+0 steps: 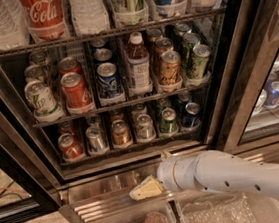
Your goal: Pick 7up can from bottom shelf of fridge
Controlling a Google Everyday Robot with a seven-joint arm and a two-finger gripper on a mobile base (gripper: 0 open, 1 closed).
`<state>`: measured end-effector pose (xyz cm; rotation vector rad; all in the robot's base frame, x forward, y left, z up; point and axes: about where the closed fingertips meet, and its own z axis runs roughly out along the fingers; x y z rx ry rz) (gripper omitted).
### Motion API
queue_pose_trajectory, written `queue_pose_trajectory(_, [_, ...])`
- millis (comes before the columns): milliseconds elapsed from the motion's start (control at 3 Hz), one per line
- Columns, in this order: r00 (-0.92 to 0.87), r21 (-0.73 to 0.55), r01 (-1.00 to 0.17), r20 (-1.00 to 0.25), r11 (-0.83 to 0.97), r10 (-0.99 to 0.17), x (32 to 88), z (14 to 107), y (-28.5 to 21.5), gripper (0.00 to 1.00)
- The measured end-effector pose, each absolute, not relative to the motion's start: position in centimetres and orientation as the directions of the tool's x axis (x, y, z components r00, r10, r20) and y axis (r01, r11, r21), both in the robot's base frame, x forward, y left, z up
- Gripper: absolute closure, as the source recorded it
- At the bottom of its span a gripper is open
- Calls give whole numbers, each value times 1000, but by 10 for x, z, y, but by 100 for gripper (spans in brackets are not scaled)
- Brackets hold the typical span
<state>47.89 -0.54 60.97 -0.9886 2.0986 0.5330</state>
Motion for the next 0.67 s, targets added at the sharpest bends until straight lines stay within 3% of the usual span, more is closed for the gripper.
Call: queue_pose_trajectory(667, [-405,15,-753,-798,658,-446,499,616,-9,0])
